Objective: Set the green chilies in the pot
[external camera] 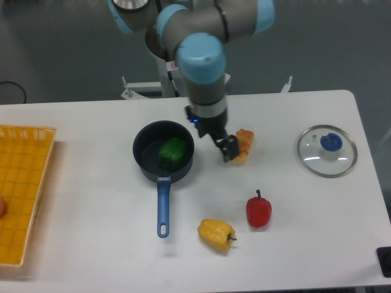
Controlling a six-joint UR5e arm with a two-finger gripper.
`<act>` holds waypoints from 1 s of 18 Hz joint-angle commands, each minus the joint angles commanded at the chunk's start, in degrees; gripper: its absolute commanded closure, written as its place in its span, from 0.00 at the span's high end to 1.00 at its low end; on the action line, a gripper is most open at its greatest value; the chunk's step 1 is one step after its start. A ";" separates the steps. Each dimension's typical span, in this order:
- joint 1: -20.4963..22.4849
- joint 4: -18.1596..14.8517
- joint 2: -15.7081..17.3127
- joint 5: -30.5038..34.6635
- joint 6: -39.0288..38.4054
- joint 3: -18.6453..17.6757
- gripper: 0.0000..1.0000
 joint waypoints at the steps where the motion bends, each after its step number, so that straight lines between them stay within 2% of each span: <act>1: 0.44 0.00 -0.35 -0.18 1.68 0.00 1.00; 6: 2.47 0.09 -4.13 0.08 3.89 2.02 1.00; 12: 5.98 0.70 -7.91 0.17 11.62 2.99 1.00; 18: 6.95 0.97 -9.23 0.09 13.47 2.99 1.00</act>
